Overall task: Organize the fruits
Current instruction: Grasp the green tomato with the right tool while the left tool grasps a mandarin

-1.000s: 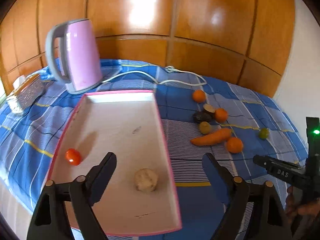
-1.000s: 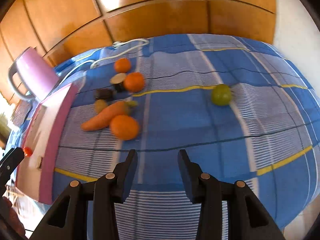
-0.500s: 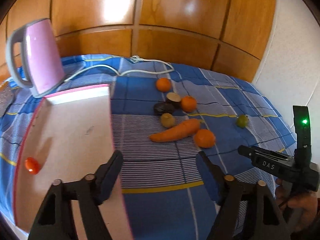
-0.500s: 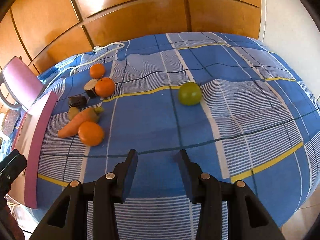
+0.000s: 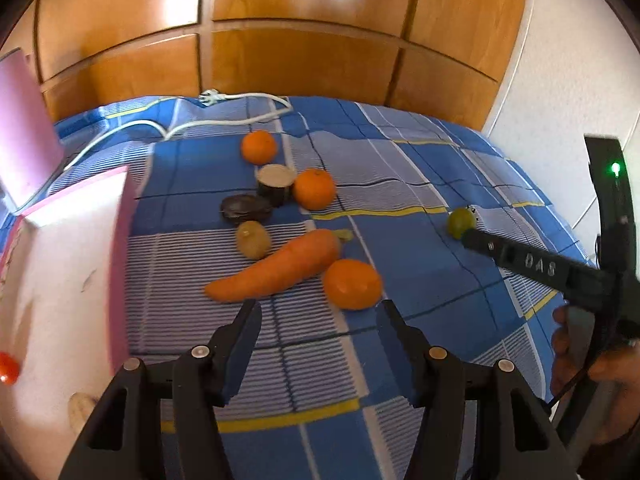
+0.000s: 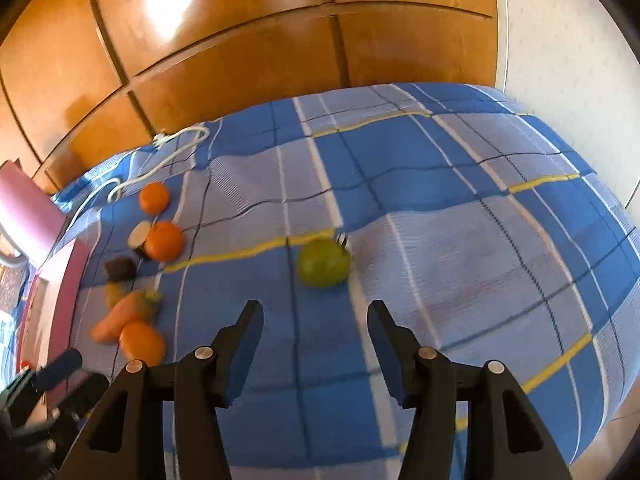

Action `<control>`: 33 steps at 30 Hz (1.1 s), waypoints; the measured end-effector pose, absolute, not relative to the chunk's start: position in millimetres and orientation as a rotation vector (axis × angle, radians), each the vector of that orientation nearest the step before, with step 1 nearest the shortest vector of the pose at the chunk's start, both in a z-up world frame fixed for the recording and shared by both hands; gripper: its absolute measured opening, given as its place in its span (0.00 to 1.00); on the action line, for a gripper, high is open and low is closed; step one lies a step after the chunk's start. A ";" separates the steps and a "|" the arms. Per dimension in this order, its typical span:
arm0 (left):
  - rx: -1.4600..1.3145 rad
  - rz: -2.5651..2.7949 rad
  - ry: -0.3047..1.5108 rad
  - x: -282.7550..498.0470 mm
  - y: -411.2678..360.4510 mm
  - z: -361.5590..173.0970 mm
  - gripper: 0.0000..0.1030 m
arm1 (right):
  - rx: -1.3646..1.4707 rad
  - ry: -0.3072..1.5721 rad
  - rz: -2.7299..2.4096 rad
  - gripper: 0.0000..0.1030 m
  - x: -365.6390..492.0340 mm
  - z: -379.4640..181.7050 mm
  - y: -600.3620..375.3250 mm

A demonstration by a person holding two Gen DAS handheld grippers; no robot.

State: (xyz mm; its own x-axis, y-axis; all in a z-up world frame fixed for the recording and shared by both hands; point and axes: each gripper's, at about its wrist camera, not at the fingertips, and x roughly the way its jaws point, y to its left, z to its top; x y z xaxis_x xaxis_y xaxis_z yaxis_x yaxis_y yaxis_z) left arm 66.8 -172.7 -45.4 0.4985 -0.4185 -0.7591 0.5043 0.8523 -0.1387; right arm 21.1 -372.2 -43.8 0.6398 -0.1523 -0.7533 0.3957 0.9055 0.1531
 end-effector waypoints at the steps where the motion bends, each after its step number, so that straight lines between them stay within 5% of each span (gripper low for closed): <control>1: 0.111 -0.561 0.894 69.9 -178.1 -48.4 0.59 | 0.320 0.821 -0.321 0.53 24.7 -43.9 -375.5; 14: 0.104 -0.577 0.937 89.8 -204.6 -72.5 0.59 | 0.254 0.856 -0.328 0.53 66.6 -60.2 -386.5; 16: 0.110 -0.576 0.918 86.1 -205.0 -73.8 0.59 | 0.242 0.852 -0.327 0.44 67.6 -60.3 -386.4; 18: 0.129 -0.574 0.904 83.5 -205.8 -74.9 0.41 | 0.207 0.853 -0.341 0.36 68.4 -61.0 -384.3; 19: 0.118 -0.585 0.903 83.3 -203.9 -74.6 0.39 | 0.194 0.855 -0.343 0.34 68.9 -61.5 -383.4; 33: 0.040 -0.561 0.918 67.2 -160.9 -72.2 0.39 | 0.283 0.857 -0.170 0.33 51.1 -57.9 -355.1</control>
State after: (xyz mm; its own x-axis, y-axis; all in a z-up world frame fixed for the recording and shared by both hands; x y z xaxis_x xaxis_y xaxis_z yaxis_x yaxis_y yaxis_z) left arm 67.2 -160.9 -72.2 0.4752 -0.4426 -0.7605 0.4756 0.8564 -0.2012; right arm 51.1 -355.1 -57.9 0.6442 -0.0346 -0.7641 0.2603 0.9493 0.1764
